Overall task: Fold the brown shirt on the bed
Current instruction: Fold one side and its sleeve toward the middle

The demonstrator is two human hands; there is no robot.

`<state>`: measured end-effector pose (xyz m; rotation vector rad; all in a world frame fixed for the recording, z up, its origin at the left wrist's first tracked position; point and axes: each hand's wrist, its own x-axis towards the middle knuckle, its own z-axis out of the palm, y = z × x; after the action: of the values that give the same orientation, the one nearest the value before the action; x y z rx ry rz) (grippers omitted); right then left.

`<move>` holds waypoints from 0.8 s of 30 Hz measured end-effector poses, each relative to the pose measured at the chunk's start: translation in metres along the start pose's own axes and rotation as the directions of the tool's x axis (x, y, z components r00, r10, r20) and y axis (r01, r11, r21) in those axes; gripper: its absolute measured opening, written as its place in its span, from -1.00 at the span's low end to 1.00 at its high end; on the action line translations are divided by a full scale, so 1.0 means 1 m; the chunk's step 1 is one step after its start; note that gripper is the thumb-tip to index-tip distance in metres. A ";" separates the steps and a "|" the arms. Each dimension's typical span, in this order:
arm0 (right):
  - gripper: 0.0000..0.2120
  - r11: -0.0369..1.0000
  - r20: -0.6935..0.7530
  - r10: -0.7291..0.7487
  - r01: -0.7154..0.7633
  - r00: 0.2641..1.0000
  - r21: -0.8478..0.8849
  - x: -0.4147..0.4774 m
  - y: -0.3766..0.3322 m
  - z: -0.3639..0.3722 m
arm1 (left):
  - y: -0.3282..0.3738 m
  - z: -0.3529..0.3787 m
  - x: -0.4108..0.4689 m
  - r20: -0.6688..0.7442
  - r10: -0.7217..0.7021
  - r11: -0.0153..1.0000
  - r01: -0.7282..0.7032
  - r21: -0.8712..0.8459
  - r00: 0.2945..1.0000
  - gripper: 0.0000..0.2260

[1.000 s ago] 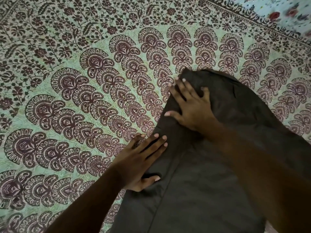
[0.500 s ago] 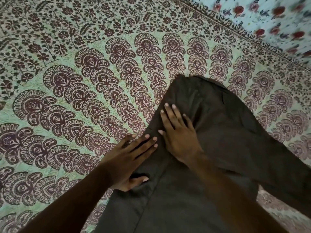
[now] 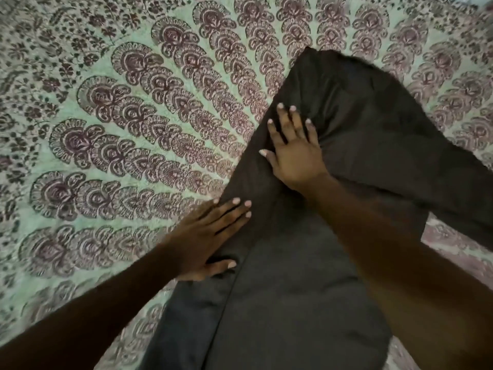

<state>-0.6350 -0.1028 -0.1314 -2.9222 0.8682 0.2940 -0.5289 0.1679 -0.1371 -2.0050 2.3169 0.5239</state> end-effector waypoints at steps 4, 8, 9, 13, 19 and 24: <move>-0.28 0.986 0.009 -0.159 0.158 0.987 0.053 -0.069 -0.060 0.025 | 0.032 0.026 -0.080 0.015 -0.071 0.997 0.071 -0.005 0.997 -0.18; -0.30 0.987 0.011 -0.104 0.102 0.994 0.126 -0.131 -0.109 0.044 | 0.061 0.047 -0.147 0.021 -0.091 0.996 0.091 -0.013 0.996 -0.21; -0.30 0.988 0.006 -0.098 0.097 0.995 0.122 -0.145 -0.119 0.047 | 0.068 0.051 -0.160 0.026 -0.101 0.995 0.101 -0.015 0.995 -0.22; -0.28 0.985 0.002 -0.130 0.129 0.991 0.111 -0.199 -0.154 0.056 | 0.089 0.064 -0.198 0.034 -0.135 0.991 0.135 -0.009 0.990 -0.27; -0.35 0.964 0.043 -0.206 0.196 0.978 0.177 -0.276 -0.186 0.055 | 0.105 0.065 -0.241 0.081 -0.105 0.989 0.113 -0.099 0.991 -0.32; -0.48 0.913 -0.120 0.012 0.038 0.993 0.406 -0.288 -0.176 0.034 | 0.110 0.041 -0.225 -0.016 -0.160 0.967 0.153 -0.202 0.987 -0.51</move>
<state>-0.7802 0.2019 -0.1015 -2.5717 0.8091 -0.0633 -0.6053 0.4058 -0.0959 -2.2762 2.1750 0.7460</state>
